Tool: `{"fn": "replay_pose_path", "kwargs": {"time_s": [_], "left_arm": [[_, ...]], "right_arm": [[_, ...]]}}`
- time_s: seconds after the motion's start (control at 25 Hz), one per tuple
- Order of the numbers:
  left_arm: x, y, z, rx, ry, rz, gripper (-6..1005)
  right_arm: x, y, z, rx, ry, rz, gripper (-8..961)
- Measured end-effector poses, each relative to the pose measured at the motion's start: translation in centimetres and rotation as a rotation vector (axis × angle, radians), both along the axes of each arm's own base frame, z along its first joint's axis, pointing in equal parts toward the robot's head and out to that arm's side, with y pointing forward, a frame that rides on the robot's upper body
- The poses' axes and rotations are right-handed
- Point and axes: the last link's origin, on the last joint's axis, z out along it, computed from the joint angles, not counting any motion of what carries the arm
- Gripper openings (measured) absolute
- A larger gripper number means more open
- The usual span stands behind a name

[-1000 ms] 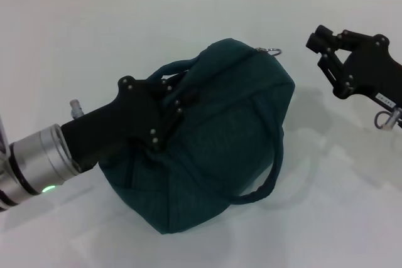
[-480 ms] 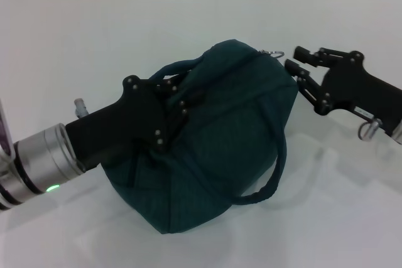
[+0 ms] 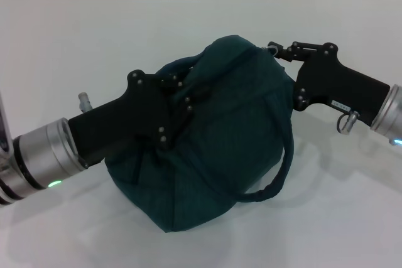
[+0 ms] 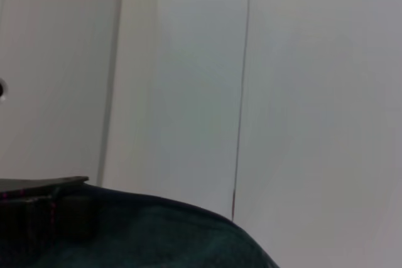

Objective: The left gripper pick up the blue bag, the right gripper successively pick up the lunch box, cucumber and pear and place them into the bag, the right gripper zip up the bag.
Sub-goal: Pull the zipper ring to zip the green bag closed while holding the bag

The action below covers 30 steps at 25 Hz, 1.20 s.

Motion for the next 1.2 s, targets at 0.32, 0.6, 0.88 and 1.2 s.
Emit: {"fn": "replay_pose_path", "kwargs": {"time_s": [0.32, 0.6, 0.88, 1.2], "left_arm": [[0.2, 0.1, 0.0, 0.004, -0.003, -0.007, 49], [0.3, 0.3, 0.0, 0.005, -0.005, -0.012, 49], [0.1, 0.5, 0.2, 0.025, -0.026, 0.017, 47], [-0.1, 0.7, 0.5, 0.053, -0.038, 0.037, 68]], "right_arm": [[-0.6, 0.2, 0.1, 0.006, 0.005, 0.021, 220], [-0.7, 0.1, 0.1, 0.026, -0.012, 0.045, 210], [-0.5, 0.0, 0.1, 0.063, -0.032, 0.064, 92], [0.5, 0.0, 0.7, 0.096, -0.004, 0.005, 18]]}}
